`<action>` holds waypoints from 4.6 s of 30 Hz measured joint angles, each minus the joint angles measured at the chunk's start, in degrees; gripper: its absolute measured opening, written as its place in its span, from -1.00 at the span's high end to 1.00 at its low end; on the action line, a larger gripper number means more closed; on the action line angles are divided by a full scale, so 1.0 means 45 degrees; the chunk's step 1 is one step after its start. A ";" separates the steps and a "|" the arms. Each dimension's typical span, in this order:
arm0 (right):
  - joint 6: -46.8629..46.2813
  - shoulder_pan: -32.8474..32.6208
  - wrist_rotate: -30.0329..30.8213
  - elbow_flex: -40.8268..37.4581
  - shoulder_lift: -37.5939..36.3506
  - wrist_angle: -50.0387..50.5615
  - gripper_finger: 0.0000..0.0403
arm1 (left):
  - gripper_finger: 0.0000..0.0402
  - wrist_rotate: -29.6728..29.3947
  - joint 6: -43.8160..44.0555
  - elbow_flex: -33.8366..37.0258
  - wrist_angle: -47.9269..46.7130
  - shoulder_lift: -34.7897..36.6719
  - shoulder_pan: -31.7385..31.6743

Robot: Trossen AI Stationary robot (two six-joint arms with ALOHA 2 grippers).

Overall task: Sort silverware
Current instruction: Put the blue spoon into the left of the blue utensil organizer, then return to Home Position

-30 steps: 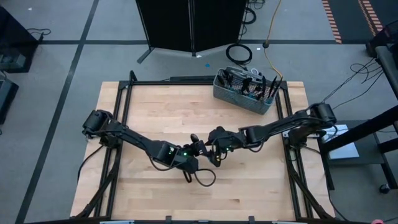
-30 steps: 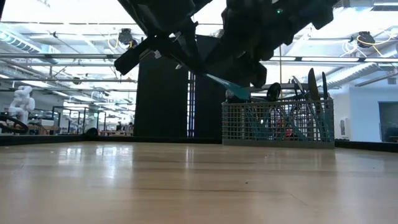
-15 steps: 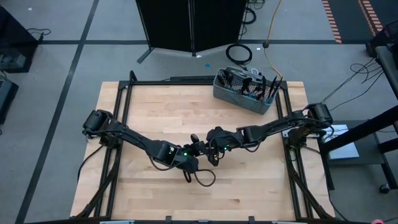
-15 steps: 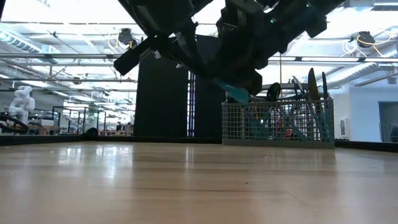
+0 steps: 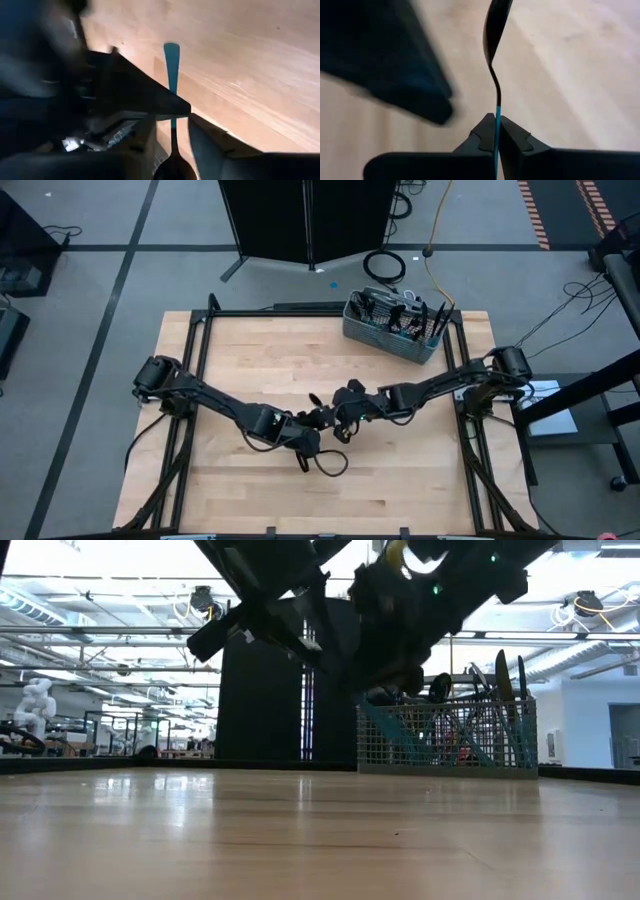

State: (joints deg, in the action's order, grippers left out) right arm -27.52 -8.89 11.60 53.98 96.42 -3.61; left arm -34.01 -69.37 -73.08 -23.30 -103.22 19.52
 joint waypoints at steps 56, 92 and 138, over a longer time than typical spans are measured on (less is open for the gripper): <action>0.5938 0.7813 0.5706 -0.2094 -0.2642 -0.1654 0.40 | 0.04 0.8569 1.1463 1.2954 1.2824 1.2041 -0.5342; 0.2911 -0.0887 0.3434 -0.3017 -1.0132 0.3786 0.29 | 0.04 0.8004 1.6534 1.2944 0.6098 1.8800 -0.5337; 0.2377 0.2623 0.1713 -1.1812 -1.7260 -0.0796 0.29 | 0.05 0.7192 1.7327 1.4887 0.6958 2.0424 -0.5342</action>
State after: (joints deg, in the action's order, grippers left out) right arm -16.83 2.91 19.31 0.82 18.75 -7.19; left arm -1.65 8.60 -6.09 8.01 -11.31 -4.51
